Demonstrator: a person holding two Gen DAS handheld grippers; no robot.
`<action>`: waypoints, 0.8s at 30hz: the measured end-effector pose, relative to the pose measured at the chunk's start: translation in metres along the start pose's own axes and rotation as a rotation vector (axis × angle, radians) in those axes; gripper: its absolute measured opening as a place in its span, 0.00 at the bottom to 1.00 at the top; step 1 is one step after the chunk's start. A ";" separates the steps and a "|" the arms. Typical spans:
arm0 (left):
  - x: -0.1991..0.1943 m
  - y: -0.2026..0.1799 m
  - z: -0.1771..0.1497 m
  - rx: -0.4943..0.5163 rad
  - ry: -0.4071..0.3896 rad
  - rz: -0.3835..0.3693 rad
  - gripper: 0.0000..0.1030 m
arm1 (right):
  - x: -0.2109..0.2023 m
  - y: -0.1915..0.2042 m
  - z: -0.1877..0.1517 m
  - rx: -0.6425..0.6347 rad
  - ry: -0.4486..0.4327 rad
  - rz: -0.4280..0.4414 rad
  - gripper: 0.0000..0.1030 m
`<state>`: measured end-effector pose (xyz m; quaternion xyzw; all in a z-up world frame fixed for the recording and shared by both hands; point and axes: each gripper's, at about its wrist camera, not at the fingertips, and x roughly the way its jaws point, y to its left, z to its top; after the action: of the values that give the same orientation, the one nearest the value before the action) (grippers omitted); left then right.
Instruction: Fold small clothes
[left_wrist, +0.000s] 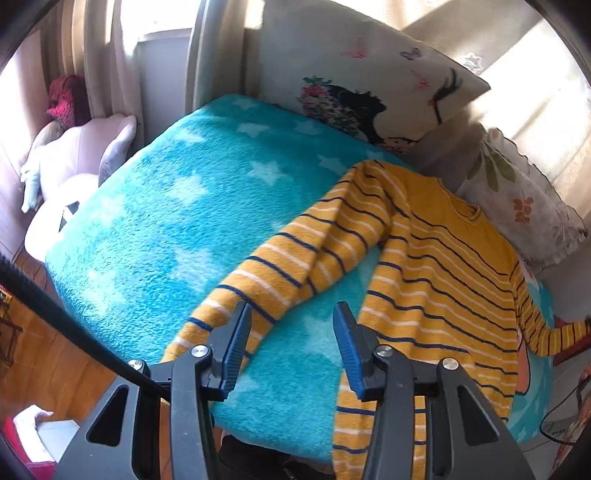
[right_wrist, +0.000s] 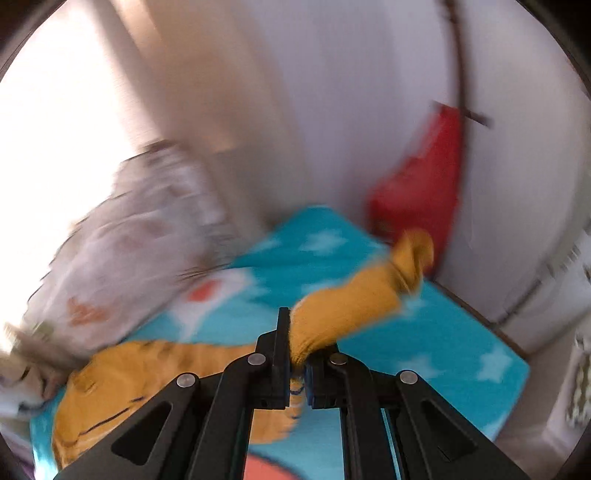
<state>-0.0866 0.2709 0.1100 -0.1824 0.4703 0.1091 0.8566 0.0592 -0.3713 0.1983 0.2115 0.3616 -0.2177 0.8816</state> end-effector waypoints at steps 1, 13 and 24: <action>0.003 0.007 0.001 -0.009 0.006 -0.001 0.43 | 0.001 0.027 -0.005 -0.043 0.012 0.039 0.06; 0.011 0.097 0.018 -0.073 0.025 0.046 0.43 | 0.027 0.337 -0.175 -0.575 0.253 0.385 0.06; 0.014 0.176 0.018 -0.186 0.053 0.086 0.43 | 0.061 0.434 -0.289 -0.892 0.285 0.272 0.14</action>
<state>-0.1286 0.4388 0.0698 -0.2436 0.4880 0.1839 0.8177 0.1736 0.1217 0.0600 -0.1139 0.5057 0.1066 0.8485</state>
